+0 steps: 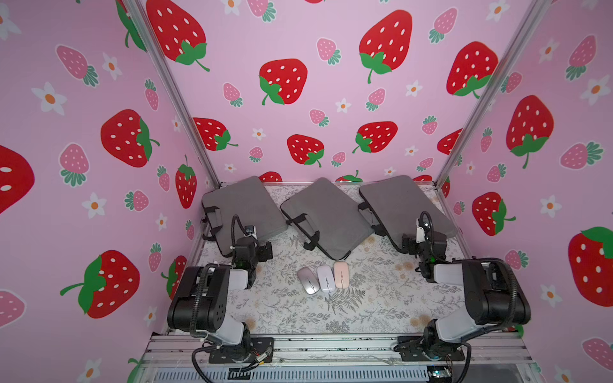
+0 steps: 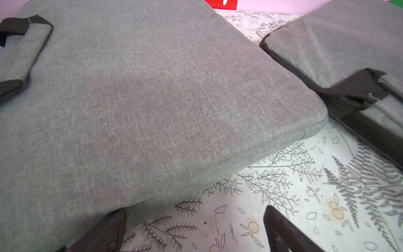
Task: Put the mouse into the laptop bag
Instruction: Unzip the zipper on the zippered laptop bag.
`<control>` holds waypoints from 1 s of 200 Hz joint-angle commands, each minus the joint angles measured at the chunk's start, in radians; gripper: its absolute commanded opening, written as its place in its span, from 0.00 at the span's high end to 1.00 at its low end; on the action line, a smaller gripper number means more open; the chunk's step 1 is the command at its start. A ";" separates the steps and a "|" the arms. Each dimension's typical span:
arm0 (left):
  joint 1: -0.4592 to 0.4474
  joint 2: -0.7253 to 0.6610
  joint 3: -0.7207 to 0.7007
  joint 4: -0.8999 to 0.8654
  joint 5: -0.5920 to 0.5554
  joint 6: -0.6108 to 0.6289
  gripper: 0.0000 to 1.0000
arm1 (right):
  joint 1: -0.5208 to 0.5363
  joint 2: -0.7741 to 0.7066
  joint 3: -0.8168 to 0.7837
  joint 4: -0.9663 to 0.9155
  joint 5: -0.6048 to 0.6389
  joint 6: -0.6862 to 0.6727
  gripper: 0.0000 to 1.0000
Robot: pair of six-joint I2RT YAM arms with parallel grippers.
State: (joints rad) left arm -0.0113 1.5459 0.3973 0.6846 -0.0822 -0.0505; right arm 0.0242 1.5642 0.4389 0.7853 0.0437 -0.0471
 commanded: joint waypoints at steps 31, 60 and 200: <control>0.004 0.002 0.052 0.090 -0.040 0.006 0.01 | -0.001 0.005 0.011 0.013 -0.001 -0.008 0.01; 0.004 0.003 0.053 0.090 -0.040 0.005 0.01 | 0.000 0.005 0.009 0.017 0.000 -0.008 0.01; -0.125 -0.678 0.036 -0.464 -0.162 -0.217 0.01 | 0.076 -0.585 0.056 -0.602 0.029 0.385 0.01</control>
State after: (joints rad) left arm -0.1333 1.0870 0.4026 0.4824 -0.2413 -0.1089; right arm 0.1036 1.1046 0.4854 0.4145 0.2207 0.1593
